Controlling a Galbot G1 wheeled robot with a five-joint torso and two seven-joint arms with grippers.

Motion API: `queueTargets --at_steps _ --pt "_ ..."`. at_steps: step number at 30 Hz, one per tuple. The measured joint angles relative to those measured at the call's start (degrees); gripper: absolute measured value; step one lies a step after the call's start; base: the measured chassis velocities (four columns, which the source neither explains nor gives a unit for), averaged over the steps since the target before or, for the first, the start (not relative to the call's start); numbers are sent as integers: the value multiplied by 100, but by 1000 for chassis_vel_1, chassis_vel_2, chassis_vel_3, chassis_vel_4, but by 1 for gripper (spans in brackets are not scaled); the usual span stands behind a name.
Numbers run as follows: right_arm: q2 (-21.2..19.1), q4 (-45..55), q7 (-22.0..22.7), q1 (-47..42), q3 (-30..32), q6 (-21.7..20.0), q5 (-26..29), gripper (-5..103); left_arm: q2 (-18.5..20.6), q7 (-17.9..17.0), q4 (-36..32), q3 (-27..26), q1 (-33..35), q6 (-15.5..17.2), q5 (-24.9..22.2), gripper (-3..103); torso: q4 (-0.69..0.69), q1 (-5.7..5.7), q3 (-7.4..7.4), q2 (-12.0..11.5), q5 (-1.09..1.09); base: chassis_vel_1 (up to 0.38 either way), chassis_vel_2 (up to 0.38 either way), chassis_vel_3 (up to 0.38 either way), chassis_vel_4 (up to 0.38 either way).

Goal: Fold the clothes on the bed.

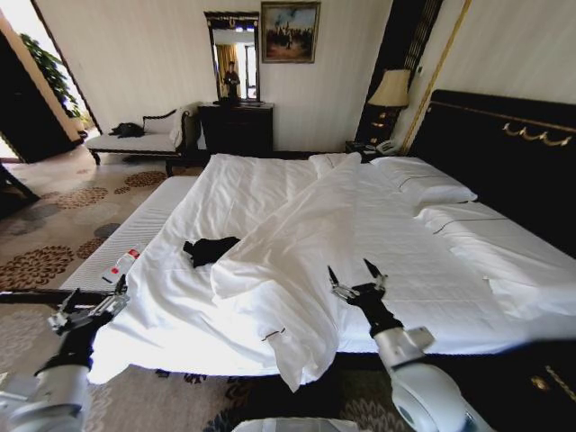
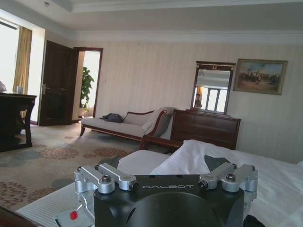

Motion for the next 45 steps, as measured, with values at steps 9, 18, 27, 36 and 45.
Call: queueTargets --at_steps 9,18,27,36,45 --pt "-192 -813 -306 1657 -1211 86 467 100 17 -19 428 -276 -214 80 6 100 0 0 0 0 -1 0 0 0 0" --pt "64 -1618 -168 2557 -2622 -6 -486 100 -28 -79 618 -406 -373 164 -32 100 0 0 0 0 -1 0 0 0 0" --pt "90 -1840 -167 2329 -3052 -84 -1459 100 -77 -84 612 -462 -371 166 -34 100 -2 0 -1 0 -1 0 0 0 0" --pt "213 -2345 -153 2401 -3428 -185 -2050 100 -154 -86 560 -368 -364 179 64 100 -1 0 -1 0 -1 0 0 0 0" --pt "545 -2900 199 3057 -3870 -491 -2642 100 -233 -86 489 -380 -294 178 100 100 0 0 -1 0 -1 0 0 0 0"
